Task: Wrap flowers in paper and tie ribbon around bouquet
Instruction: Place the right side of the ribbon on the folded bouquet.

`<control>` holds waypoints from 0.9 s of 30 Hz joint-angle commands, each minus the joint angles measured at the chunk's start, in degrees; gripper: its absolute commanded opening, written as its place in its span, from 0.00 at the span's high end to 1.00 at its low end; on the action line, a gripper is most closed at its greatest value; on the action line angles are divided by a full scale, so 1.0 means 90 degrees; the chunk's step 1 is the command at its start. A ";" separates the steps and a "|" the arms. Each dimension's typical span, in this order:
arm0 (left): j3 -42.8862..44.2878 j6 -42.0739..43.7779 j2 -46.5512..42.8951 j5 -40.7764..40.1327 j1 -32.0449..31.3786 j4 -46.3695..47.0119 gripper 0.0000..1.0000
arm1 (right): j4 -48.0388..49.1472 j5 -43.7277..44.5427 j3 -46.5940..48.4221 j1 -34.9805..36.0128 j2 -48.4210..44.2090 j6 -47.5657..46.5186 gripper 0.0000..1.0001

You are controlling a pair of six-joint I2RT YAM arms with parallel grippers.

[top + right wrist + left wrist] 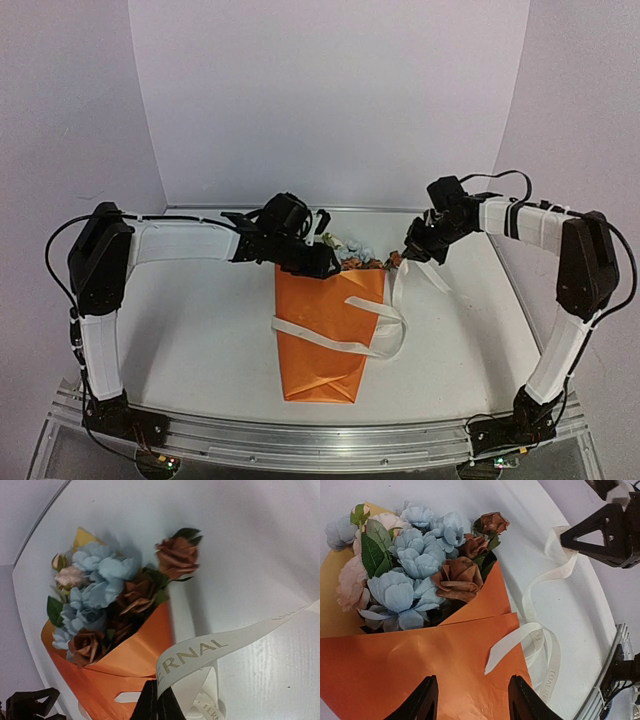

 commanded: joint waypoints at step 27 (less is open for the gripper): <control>-0.1841 -0.0786 -0.1645 0.2596 0.1427 0.0903 0.46 | -0.2133 0.1098 -0.0442 0.1854 -0.0704 -0.2600 0.23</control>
